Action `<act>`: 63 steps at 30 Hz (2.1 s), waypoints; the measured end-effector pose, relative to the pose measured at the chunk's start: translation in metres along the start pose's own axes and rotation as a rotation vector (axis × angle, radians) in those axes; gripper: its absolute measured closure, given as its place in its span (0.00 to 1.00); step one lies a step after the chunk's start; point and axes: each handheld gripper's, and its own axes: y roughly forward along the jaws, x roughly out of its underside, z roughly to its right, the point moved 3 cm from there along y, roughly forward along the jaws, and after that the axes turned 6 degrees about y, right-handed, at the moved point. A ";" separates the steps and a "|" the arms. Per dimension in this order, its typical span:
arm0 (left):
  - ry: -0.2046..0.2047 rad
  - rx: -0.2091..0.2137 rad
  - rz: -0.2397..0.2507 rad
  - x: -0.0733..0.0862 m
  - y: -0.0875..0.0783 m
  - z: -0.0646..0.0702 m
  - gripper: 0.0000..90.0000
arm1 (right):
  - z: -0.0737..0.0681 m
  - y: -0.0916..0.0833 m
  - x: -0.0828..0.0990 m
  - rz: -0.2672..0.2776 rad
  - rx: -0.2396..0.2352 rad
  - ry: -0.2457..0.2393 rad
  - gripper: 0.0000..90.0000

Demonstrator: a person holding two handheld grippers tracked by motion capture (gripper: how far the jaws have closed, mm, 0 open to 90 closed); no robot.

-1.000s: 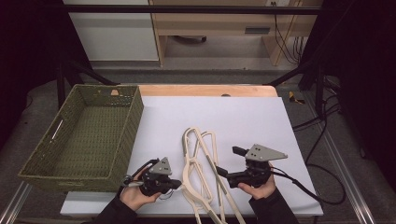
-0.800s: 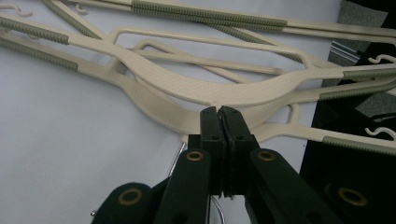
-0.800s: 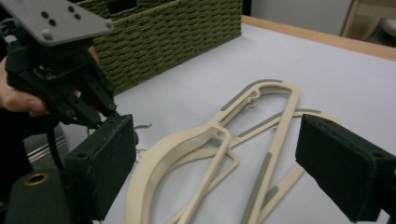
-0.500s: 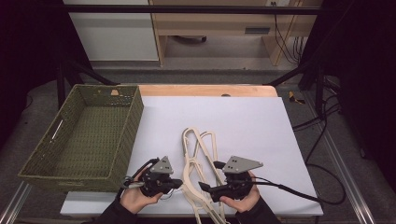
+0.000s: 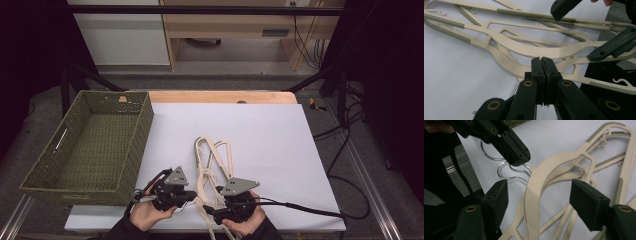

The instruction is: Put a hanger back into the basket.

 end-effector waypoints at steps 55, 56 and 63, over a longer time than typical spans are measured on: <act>-0.102 -0.192 0.419 0.001 -0.078 -0.030 0.11 | 0.030 -0.042 -0.013 -0.041 0.201 -0.001 0.91; -0.102 -0.192 0.419 0.001 -0.078 -0.030 0.11 | 0.030 -0.042 -0.013 -0.041 0.201 -0.001 0.91; -0.109 -0.203 0.410 0.004 -0.074 -0.036 0.08 | 0.051 -0.060 -0.016 -0.007 0.259 0.038 0.96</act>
